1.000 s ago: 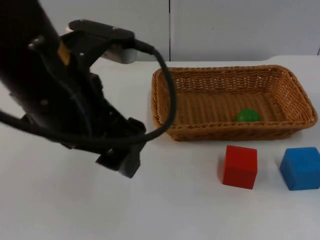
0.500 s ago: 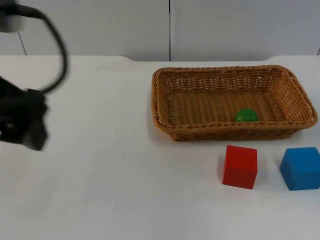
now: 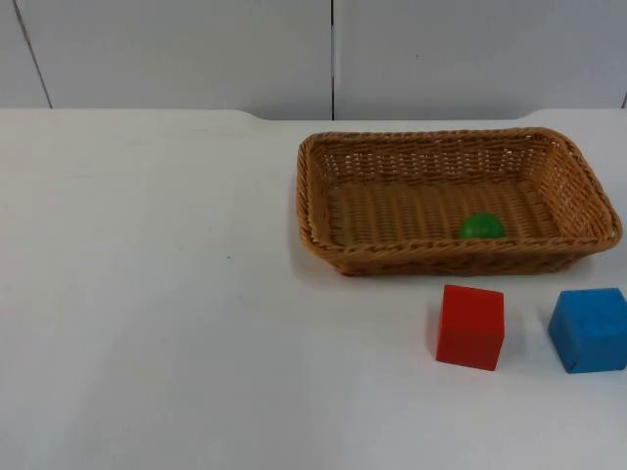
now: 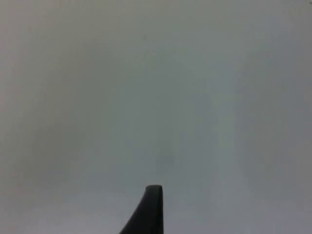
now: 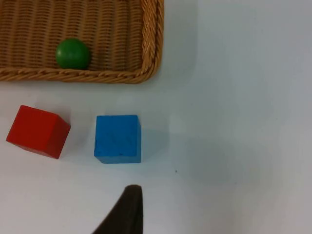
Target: Place all geometric objects except the red cube into the basket.
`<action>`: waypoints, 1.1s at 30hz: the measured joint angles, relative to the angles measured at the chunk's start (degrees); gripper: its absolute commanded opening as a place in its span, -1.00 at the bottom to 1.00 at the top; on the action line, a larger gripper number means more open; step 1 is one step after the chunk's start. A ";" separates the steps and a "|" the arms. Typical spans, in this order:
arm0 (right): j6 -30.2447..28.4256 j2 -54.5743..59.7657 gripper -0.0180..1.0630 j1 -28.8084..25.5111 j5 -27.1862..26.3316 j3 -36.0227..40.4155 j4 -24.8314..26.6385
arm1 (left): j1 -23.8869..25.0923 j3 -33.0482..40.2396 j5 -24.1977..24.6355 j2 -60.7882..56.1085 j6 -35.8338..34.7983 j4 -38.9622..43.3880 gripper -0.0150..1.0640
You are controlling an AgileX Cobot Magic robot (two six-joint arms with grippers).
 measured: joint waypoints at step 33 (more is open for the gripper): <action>32.88 29.38 0.98 24.61 -12.39 1.15 -25.34 | 0.21 7.11 0.42 -5.70 5.76 -4.33 0.98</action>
